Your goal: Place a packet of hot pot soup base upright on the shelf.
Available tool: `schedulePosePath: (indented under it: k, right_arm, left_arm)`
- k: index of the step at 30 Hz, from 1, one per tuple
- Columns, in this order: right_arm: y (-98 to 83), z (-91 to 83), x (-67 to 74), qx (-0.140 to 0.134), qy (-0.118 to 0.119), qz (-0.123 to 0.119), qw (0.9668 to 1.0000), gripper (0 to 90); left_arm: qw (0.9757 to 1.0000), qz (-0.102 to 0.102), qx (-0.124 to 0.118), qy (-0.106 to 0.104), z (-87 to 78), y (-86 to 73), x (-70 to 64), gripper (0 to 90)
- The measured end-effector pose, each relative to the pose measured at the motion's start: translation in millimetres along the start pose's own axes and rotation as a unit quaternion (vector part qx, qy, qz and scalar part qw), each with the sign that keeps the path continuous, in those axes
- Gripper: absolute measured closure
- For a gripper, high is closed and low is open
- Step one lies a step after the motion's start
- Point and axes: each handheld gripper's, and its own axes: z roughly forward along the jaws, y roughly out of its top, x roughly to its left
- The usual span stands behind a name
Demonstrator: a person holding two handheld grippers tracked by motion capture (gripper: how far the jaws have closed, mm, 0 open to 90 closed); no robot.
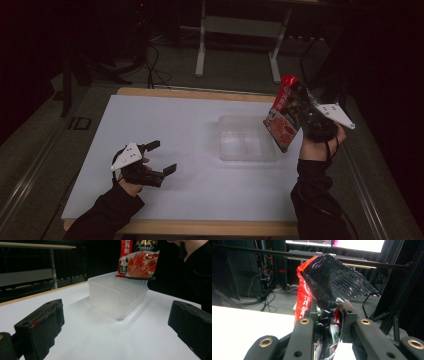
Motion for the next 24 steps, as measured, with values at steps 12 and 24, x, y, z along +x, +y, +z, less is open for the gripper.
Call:
schedulePosePath:
  k: [12,24]
  right_arm:
    - [-18.9,13.8,7.4,0.014,-0.003,0.003,0.9999,77.0]
    - [-39.0,22.6,10.7,0.029,0.002,0.012,0.9995,76.9]
  left_arm:
    - [1.0,-0.002,-0.002,-0.006,0.5,-1.8,0.6,0.5]
    - [0.9999,-0.003,0.003,-0.01,1.7,-3.2,0.8,0.5]
